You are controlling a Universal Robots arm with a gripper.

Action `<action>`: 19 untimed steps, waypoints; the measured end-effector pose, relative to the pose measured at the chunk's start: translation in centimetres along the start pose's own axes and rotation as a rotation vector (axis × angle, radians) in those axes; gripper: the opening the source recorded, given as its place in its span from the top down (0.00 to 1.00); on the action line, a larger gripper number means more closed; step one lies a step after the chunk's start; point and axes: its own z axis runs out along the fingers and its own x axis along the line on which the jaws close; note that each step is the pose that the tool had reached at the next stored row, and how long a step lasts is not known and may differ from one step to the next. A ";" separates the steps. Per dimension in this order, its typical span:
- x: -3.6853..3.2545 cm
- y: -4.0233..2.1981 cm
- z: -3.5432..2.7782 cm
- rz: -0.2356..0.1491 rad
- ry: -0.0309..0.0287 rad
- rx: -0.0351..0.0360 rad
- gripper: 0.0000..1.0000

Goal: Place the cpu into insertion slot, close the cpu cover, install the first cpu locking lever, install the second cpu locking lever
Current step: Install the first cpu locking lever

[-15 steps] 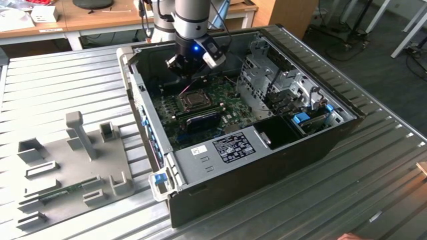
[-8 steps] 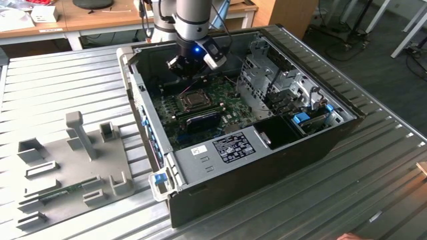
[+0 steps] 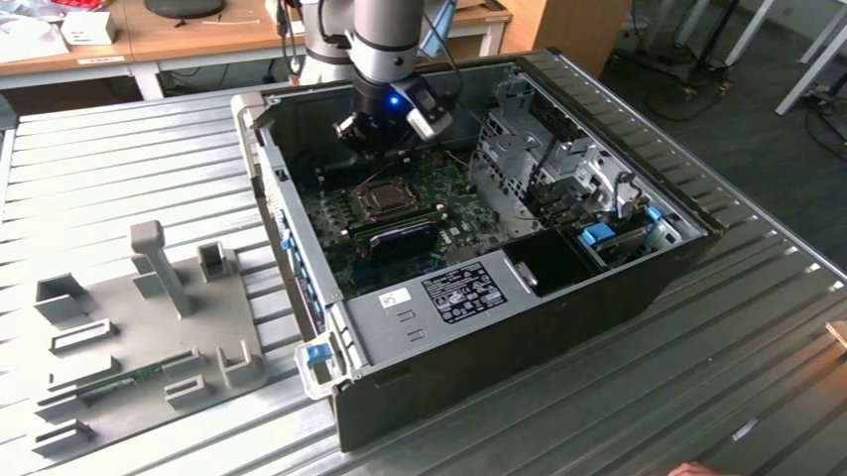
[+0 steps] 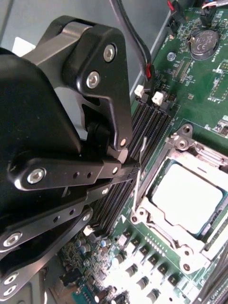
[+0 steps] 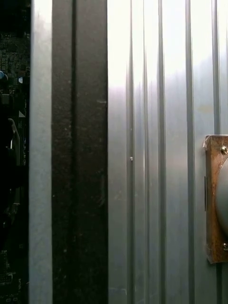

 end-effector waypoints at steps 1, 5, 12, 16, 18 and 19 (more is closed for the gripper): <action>-0.03 -0.02 0.03 0.000 0.0001 0.0000 0.90; -0.13 -0.08 0.18 0.000 -0.0001 -0.0001 0.90; -0.18 -0.17 0.69 0.000 0.0000 -0.0001 0.90; -0.21 -0.22 1.04 0.000 -0.0001 -0.0001 0.90; -0.22 -0.25 1.20 0.000 0.0000 0.0000 0.90; -0.23 -0.26 1.28 0.000 0.0000 0.0001 0.90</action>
